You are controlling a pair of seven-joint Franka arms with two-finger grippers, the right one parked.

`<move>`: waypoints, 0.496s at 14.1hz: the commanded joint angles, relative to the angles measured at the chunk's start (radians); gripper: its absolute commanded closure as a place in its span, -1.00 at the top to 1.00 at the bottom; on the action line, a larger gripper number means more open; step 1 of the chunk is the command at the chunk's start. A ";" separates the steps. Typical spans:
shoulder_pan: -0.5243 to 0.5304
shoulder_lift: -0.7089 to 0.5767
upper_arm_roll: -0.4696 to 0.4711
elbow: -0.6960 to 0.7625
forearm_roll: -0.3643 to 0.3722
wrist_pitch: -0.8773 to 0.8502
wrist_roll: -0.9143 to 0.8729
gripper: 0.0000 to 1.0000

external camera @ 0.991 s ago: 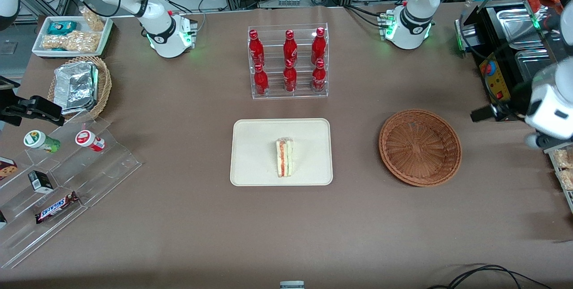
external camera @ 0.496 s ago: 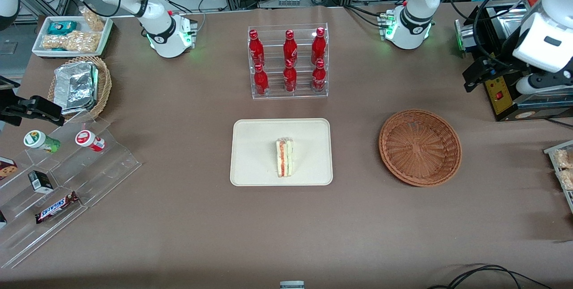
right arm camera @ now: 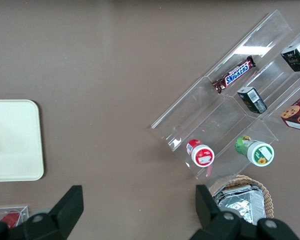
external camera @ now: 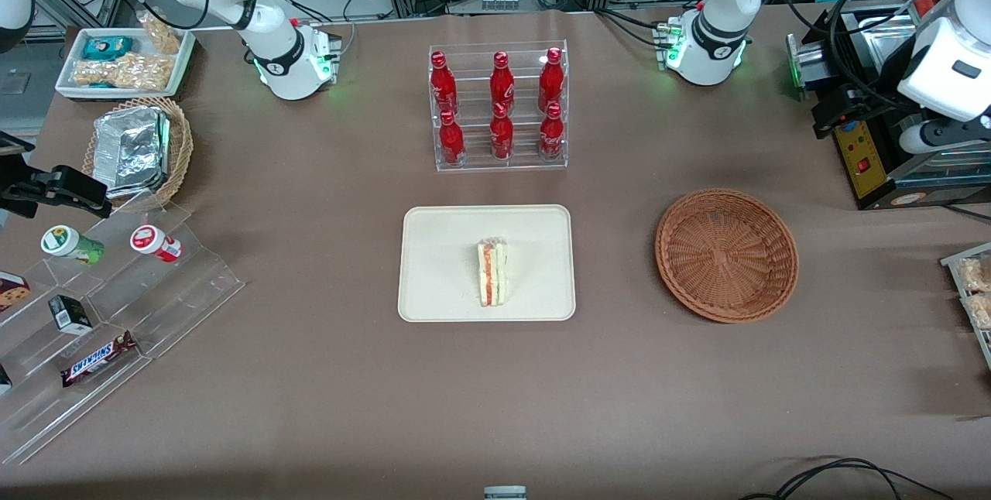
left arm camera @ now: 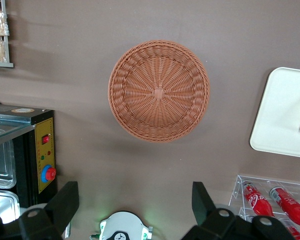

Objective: Place sandwich from basket to tray

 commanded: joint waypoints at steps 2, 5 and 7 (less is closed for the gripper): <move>0.055 -0.009 -0.025 0.005 -0.022 -0.016 0.008 1.00; 0.058 -0.009 -0.023 0.007 -0.040 -0.015 0.009 1.00; 0.058 -0.007 -0.022 0.008 -0.048 -0.016 0.006 1.00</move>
